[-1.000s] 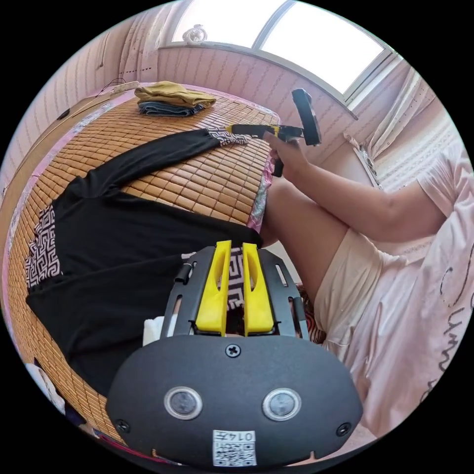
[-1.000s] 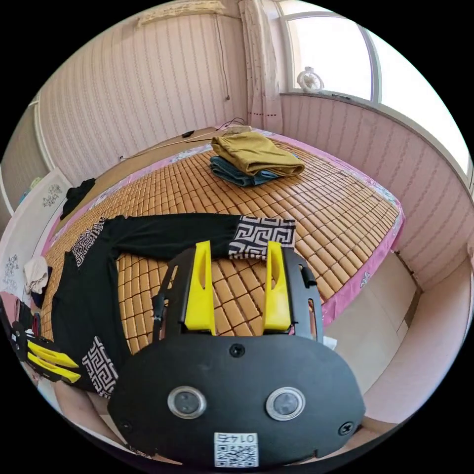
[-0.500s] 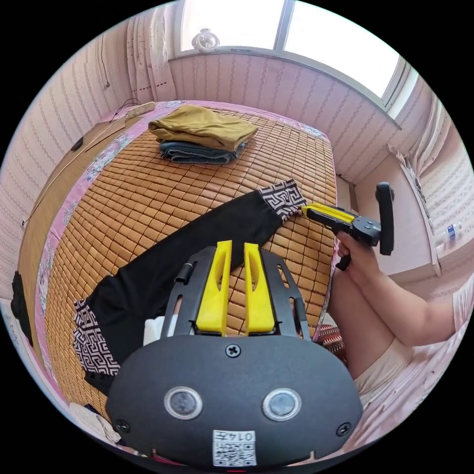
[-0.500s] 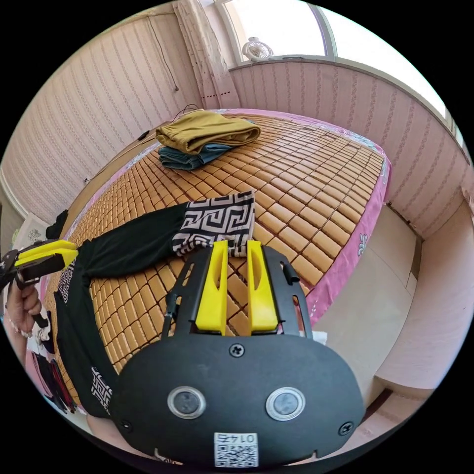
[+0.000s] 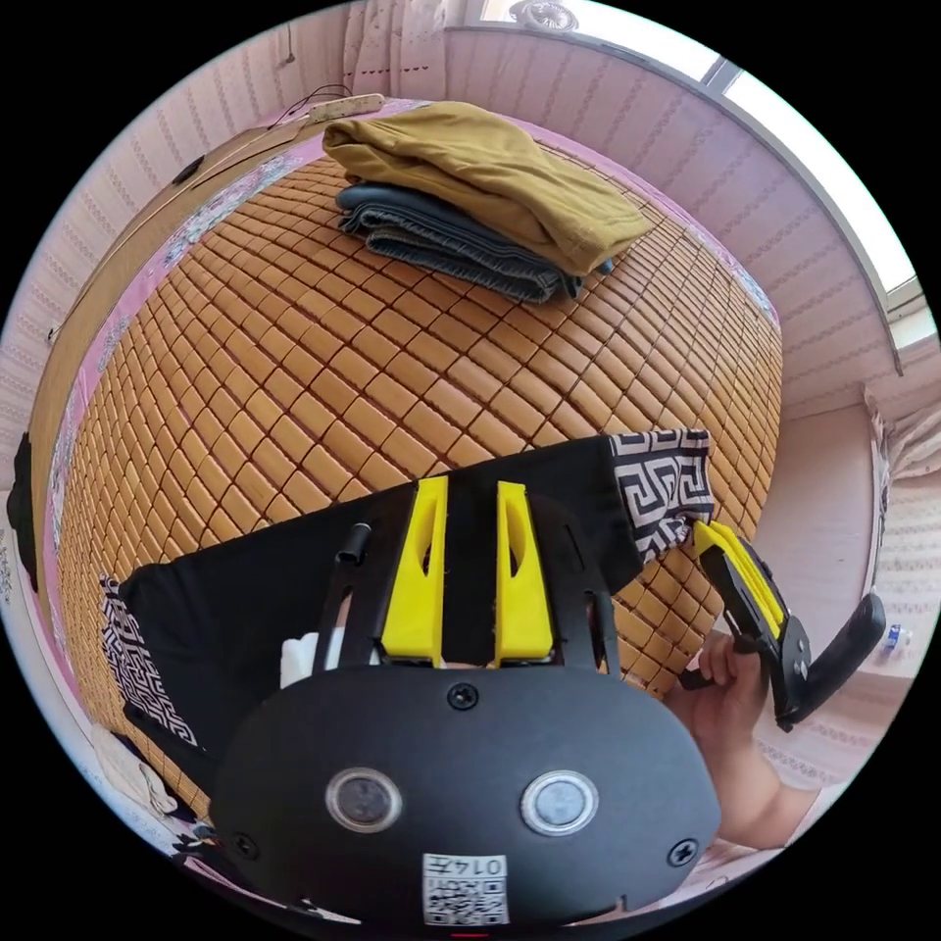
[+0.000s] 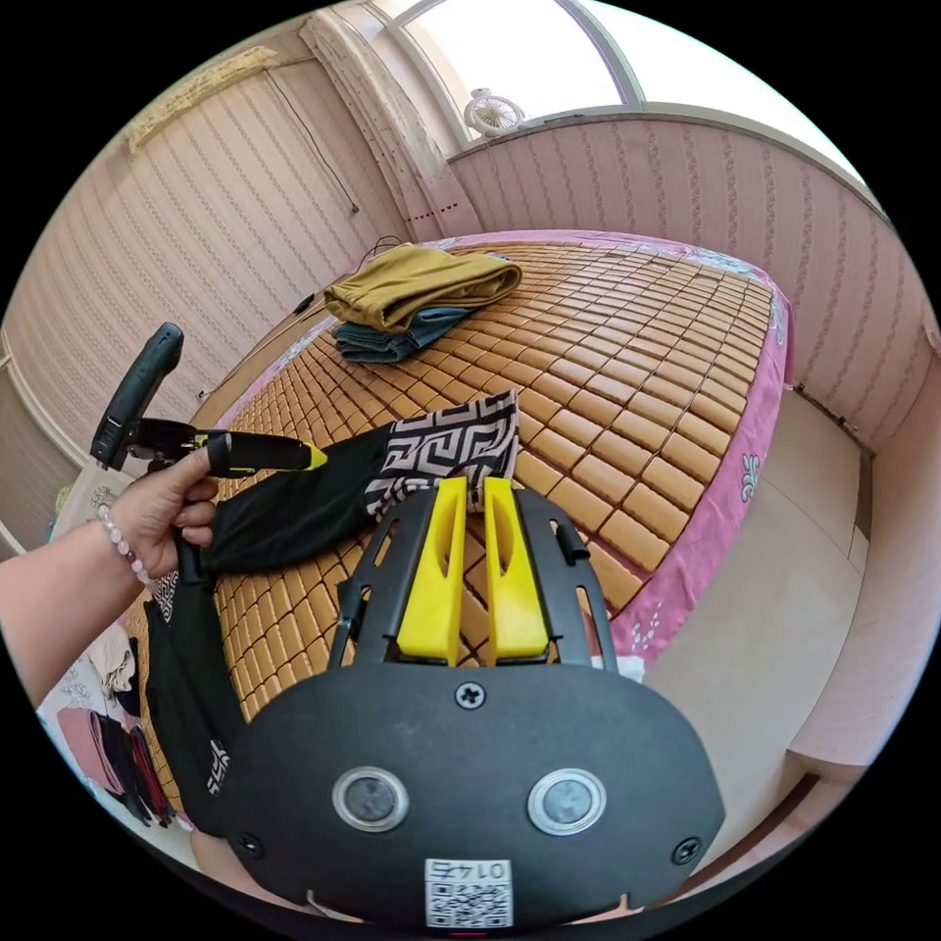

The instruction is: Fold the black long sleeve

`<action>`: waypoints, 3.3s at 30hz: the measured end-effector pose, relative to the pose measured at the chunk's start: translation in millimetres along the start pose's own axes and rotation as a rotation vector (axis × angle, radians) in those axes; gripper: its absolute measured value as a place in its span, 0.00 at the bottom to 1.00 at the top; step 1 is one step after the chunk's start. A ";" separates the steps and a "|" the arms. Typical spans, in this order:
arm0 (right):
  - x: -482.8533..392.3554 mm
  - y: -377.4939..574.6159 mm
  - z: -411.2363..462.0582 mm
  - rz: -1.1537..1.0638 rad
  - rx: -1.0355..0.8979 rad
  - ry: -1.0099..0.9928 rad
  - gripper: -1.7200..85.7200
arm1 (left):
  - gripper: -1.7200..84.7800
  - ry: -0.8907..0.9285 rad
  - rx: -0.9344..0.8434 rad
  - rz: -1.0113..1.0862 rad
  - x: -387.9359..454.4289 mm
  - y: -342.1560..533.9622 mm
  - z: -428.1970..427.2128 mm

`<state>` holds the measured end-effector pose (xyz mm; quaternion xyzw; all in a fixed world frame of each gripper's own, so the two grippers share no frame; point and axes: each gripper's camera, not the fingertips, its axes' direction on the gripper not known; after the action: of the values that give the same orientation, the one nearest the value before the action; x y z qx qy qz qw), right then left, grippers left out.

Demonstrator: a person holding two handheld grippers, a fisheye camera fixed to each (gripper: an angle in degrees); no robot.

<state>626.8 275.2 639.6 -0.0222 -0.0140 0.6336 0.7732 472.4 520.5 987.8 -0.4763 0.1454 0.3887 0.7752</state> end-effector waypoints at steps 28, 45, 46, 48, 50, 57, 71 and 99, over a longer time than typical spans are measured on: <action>-352.5 225.4 -164.4 -1.401 -0.075 -0.900 0.08 | 0.04 -0.020 0.387 -0.488 -231.9 511.3 -240.2; -457.5 265.4 -35.0 -1.544 -0.252 -0.284 0.14 | 0.07 0.098 0.367 -0.501 -284.9 577.9 -239.7; -465.8 255.9 -22.3 -1.573 -0.223 -0.230 0.14 | 0.08 0.097 0.385 -0.446 -294.8 560.1 -245.2; -476.5 242.8 0.3 -1.587 -0.199 -0.162 0.14 | 0.08 0.081 0.401 -0.386 -314.0 527.9 -251.4; -486.4 230.0 25.3 -1.568 -0.222 -0.113 0.13 | 0.08 0.091 0.403 -0.354 -337.7 490.0 -253.9; -503.3 200.2 93.8 -1.466 -0.345 -0.113 0.05 | 0.11 0.160 0.314 -0.320 -407.1 327.7 -231.1; -453.9 100.6 116.7 -1.204 -0.352 -0.422 0.02 | 0.02 0.236 0.212 -0.349 -453.0 227.7 -202.5; -534.3 -65.7 222.0 -1.033 -0.425 -0.391 0.17 | 0.14 0.164 0.351 -0.784 -601.9 508.2 -285.4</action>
<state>575.0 -257.9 868.1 -0.0496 -0.2921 0.1506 0.9432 -257.4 122.2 884.7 -0.3858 0.0787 -0.0048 0.9192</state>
